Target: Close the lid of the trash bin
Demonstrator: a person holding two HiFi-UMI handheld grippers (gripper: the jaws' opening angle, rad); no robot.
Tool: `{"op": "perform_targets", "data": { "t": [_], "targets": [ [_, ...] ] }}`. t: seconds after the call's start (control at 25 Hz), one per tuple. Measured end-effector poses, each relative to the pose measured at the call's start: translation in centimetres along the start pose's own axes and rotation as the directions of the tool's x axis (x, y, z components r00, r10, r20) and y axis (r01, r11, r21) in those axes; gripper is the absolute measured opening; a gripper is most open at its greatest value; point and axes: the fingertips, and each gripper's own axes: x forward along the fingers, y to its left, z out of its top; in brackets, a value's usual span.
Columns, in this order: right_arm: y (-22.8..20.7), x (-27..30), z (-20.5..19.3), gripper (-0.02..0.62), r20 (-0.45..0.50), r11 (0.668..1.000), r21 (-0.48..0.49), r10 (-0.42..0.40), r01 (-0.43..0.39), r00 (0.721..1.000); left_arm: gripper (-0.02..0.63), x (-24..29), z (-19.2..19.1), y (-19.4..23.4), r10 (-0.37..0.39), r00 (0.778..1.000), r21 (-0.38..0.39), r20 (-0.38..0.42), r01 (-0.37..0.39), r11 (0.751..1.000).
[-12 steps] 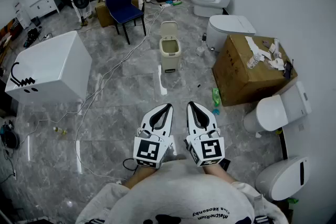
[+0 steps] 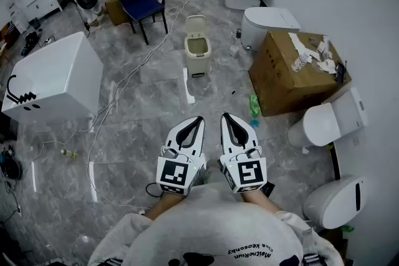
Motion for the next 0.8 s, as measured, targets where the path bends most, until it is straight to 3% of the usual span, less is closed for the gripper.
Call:
{"op": "perform_targets", "data": {
  "t": [0.36, 0.56, 0.8],
  "targets": [
    [-3.7, 3.1, -1.4, 0.034, 0.011, 0.998, 0.059, -0.025, 0.024, 1.000, 0.020, 3.6, -0.9, 2.2, 0.023, 1.000, -0.003, -0.002, -0.023, 1.000],
    [-7.8, 8.0, -2.2, 0.034, -0.003, 0.997, 0.077, -0.028, 0.028, 1.000, 0.020, 8.8, -0.7, 5.2, 0.047, 0.999, -0.005, 0.007, -0.047, 0.999],
    [-13.0, 15.4, -1.6, 0.034, 0.012, 0.996, 0.091, 0.026, -0.027, 1.000, 0.020, 16.6, 0.8, 8.9, 0.089, 0.996, -0.004, 0.026, -0.089, 0.996]
  ]
}}
